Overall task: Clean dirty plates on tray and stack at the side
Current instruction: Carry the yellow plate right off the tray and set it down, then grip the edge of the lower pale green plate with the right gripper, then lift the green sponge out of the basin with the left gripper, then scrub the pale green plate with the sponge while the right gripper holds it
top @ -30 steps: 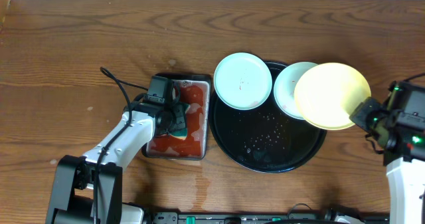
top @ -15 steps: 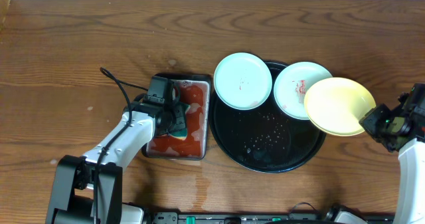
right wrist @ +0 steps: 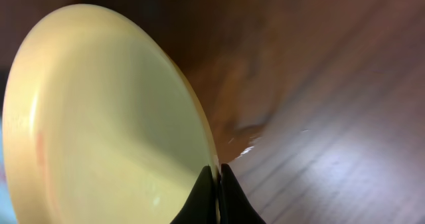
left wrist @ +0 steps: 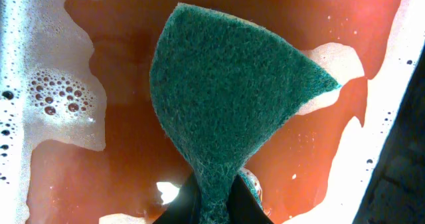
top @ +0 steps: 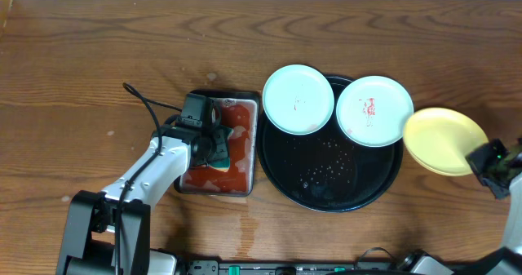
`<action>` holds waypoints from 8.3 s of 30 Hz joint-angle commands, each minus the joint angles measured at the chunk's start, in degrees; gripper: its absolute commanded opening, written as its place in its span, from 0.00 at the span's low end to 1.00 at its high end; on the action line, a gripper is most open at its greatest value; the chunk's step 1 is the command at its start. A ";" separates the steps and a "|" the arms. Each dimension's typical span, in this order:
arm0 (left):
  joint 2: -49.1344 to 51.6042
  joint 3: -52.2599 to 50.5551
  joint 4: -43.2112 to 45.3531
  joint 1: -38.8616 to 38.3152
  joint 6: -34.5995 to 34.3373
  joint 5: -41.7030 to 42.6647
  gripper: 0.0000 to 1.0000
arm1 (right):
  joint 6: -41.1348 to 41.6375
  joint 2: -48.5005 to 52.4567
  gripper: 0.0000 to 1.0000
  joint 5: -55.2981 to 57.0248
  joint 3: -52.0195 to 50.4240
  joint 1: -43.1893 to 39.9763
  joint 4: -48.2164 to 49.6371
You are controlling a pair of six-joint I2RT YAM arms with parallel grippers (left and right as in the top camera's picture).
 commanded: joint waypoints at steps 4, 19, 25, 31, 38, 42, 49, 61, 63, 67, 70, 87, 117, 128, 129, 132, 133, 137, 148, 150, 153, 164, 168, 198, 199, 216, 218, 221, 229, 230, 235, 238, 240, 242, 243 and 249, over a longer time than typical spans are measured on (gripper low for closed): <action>-0.48 -0.70 -0.22 0.24 0.57 0.68 0.07 | 5.09 5.79 0.01 4.79 0.61 -4.22 2.67; -0.48 -0.70 -0.20 0.24 0.57 0.66 0.07 | 5.09 9.25 0.43 3.89 0.61 -4.50 6.29; -0.48 -0.70 -0.15 0.24 0.57 0.66 0.07 | -6.45 9.22 0.56 -18.34 0.63 -3.02 12.50; -0.48 -0.70 -0.17 0.24 0.57 0.68 0.07 | -15.76 9.29 0.63 -24.15 0.63 5.88 17.73; -0.48 -0.70 -0.17 0.24 0.55 0.68 0.07 | -20.50 10.21 0.61 -11.82 0.63 18.32 22.56; -0.48 -0.70 -0.17 0.24 0.57 0.66 0.08 | -20.50 12.98 0.56 -8.31 0.63 22.58 24.50; -0.48 -0.70 -0.15 0.24 0.57 0.66 0.07 | -20.46 19.26 0.43 -8.74 0.63 25.07 27.43; -0.48 -0.70 -0.17 0.24 0.57 0.68 0.07 | -20.46 20.90 0.02 -8.72 0.63 25.40 28.02; -0.48 -0.70 -0.17 0.24 0.55 0.66 0.07 | -20.46 19.98 0.01 -8.72 0.63 25.40 27.32; -0.48 -0.70 -0.17 0.24 0.55 0.68 0.08 | -20.46 16.85 0.01 -8.70 0.63 25.40 24.15; -0.48 -0.70 -0.15 0.24 0.55 0.68 0.07 | -20.44 13.46 0.01 -8.72 0.63 25.46 19.23; -0.48 -0.70 -0.17 0.24 0.55 0.68 0.07 | -20.02 7.56 0.01 -9.14 -2.34 32.41 3.41; -22.32 -0.63 0.57 0.24 2.86 0.66 0.08 | -20.06 7.56 0.01 -7.85 -16.00 37.29 20.41; -28.02 -0.63 5.51 0.24 2.84 0.70 0.07 | -20.04 7.56 0.01 -7.87 -16.00 37.29 20.41; -28.52 -0.63 6.08 0.24 2.84 0.70 0.07 | -20.04 7.56 0.01 -7.85 -16.00 37.29 20.39; -29.81 -0.63 7.15 0.24 2.60 0.70 0.07 | -20.06 7.56 0.01 -7.85 -16.00 37.29 20.39; -30.23 -0.63 7.32 0.26 1.75 0.70 0.07 | -20.04 7.56 0.01 -7.85 -16.00 37.29 20.39; -31.23 -0.63 7.32 0.63 -8.02 0.66 0.08 | -20.06 7.56 0.01 -7.85 -16.00 37.29 20.41; -30.38 -0.66 9.07 8.15 -18.38 16.61 0.07 | -20.04 7.56 0.01 -7.87 -16.00 37.29 20.37; -29.99 -0.66 9.07 10.01 -18.36 19.28 0.07 | -20.06 7.56 0.01 -7.87 -16.00 37.29 20.37; -29.53 -0.66 9.11 12.13 -16.96 22.88 0.07 | -20.04 7.56 0.01 -7.87 -16.00 37.29 20.37; -29.35 -0.66 9.94 13.90 -12.04 28.13 0.08 | -20.06 7.56 0.01 -7.87 -16.00 37.29 20.37; -29.35 -0.66 9.94 13.90 -12.11 28.13 0.07 | -20.06 7.56 0.01 -7.87 -16.00 37.29 20.37; -22.93 -0.66 10.36 10.58 -9.40 23.45 0.08 | -20.04 7.56 0.01 -7.87 -16.00 37.29 20.37; -21.64 -0.66 10.38 9.88 -9.07 21.88 0.08 | -20.04 7.56 0.01 -7.87 -16.00 37.29 20.37; -2.51 7.23 3.67 -0.61 -6.73 12.98 0.07 | -20.04 7.56 0.01 -7.87 -16.00 37.29 20.37; -2.34 9.88 0.61 -2.32 -5.99 11.10 0.07 | -20.04 7.56 0.01 -7.87 -16.00 37.29 20.37; -2.34 12.68 -1.20 -5.49 -5.25 10.71 0.07 | -20.04 7.56 0.01 -7.87 -16.00 37.29 20.35; -1.14 13.25 2.75 -16.52 -6.80 10.67 0.08 | -20.04 7.56 0.01 -7.87 -16.00 37.29 20.33; -0.74 13.25 4.00 -17.99 -6.78 10.67 0.07 | -20.04 7.56 0.01 -7.87 -16.00 37.29 20.33; 2.34 13.25 13.27 -25.20 -9.84 10.67 0.07 | -20.04 7.56 0.01 -7.89 -16.00 37.29 20.11; 5.22 13.25 18.75 -28.81 -14.67 10.67 0.07 | -20.04 7.56 0.01 -7.89 -16.00 37.29 20.13; 7.80 13.25 22.23 -31.06 -18.18 10.69 0.08 | -20.04 7.56 0.01 -7.89 -16.00 37.29 20.13; 10.45 13.25 25.40 -32.89 -21.20 10.69 0.07 | -20.04 7.56 0.01 -7.89 -16.00 37.29 20.15; 11.74 13.25 26.93 -33.73 -22.21 10.75 0.08 | -20.04 7.56 0.01 -7.89 -16.00 37.29 20.15; 18.75 13.25 32.41 -36.70 -22.88 10.67 0.08 | -20.04 7.56 0.01 -7.89 -16.00 37.29 20.13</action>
